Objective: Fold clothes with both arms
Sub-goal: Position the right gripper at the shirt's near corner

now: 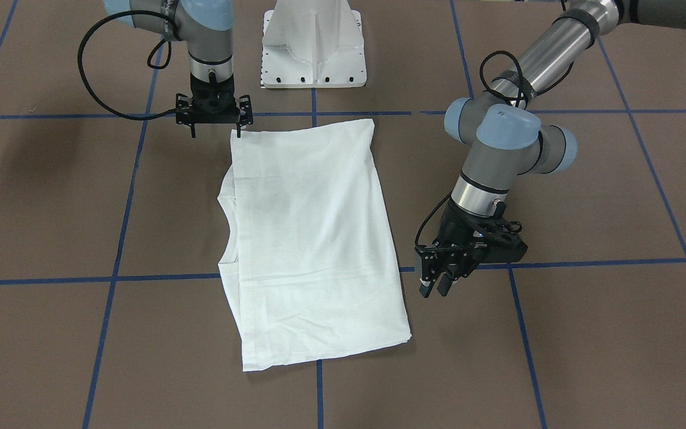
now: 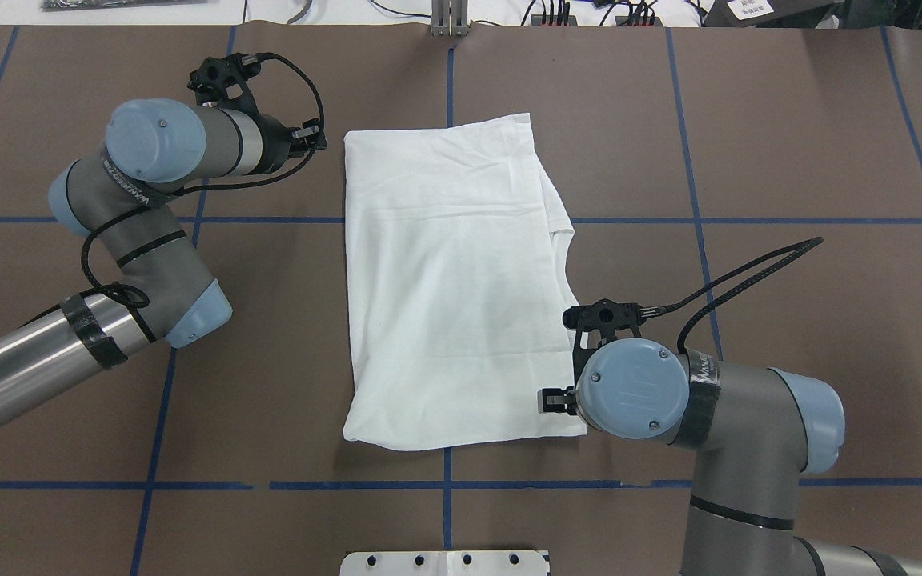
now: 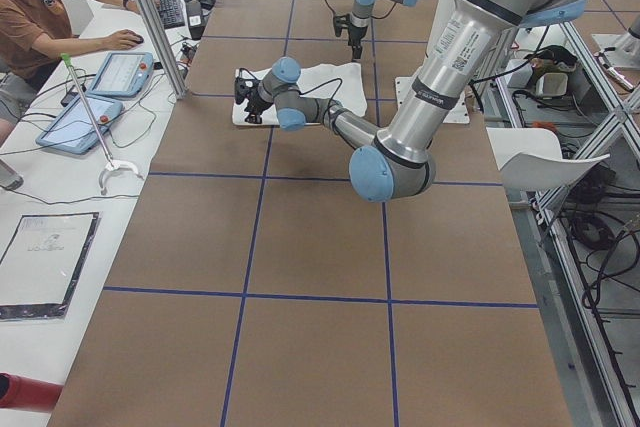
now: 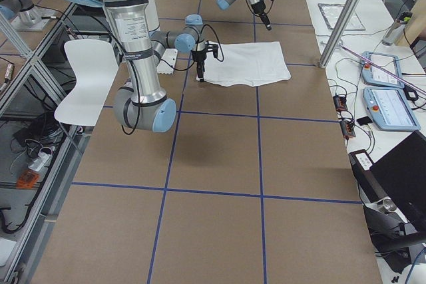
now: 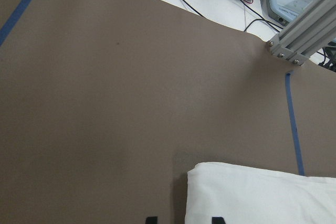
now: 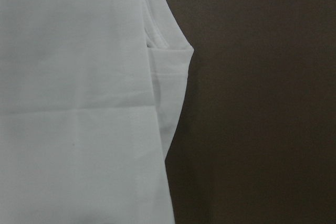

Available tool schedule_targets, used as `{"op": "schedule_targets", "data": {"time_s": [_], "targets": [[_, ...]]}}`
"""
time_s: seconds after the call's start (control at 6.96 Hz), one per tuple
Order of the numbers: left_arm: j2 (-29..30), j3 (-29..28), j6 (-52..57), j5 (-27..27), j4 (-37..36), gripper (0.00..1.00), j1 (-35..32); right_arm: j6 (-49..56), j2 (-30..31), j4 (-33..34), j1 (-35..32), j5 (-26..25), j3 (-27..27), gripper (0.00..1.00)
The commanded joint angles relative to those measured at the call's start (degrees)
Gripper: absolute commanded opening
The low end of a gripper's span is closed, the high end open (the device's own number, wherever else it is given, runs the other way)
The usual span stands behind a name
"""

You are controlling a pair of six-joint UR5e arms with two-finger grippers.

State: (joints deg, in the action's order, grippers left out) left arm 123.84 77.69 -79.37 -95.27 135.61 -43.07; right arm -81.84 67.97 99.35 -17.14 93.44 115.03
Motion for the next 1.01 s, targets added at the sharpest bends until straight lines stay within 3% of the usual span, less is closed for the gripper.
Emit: {"op": "schedule_targets", "data": {"time_s": [0.0, 0.14, 0.57, 0.72, 0.86], "targets": [[0.0, 0.0, 0.0, 0.0, 0.0, 0.45, 0.0, -32.1, -0.6, -11.0, 0.4, 0.0, -2.9, 1.0], [0.0, 0.0, 0.0, 0.0, 0.0, 0.45, 0.0, -43.2, -0.3, -16.7, 0.9, -0.5, -6.7, 1.0], [0.0, 0.0, -0.1, 0.1, -0.1, 0.45, 0.0, -53.1, -0.1, -17.0, 3.5, -2.5, -6.9, 1.0], [0.0, 0.0, 0.0, 0.1, -0.1, 0.45, 0.0, -53.2, 0.1, -17.0, 3.6, -2.8, -6.8, 0.89], [0.1, 0.0, -0.2, 0.1, -0.1, 0.45, 0.0, -53.9, 0.1, -16.9, 3.5, -2.8, -7.0, 0.71]]}}
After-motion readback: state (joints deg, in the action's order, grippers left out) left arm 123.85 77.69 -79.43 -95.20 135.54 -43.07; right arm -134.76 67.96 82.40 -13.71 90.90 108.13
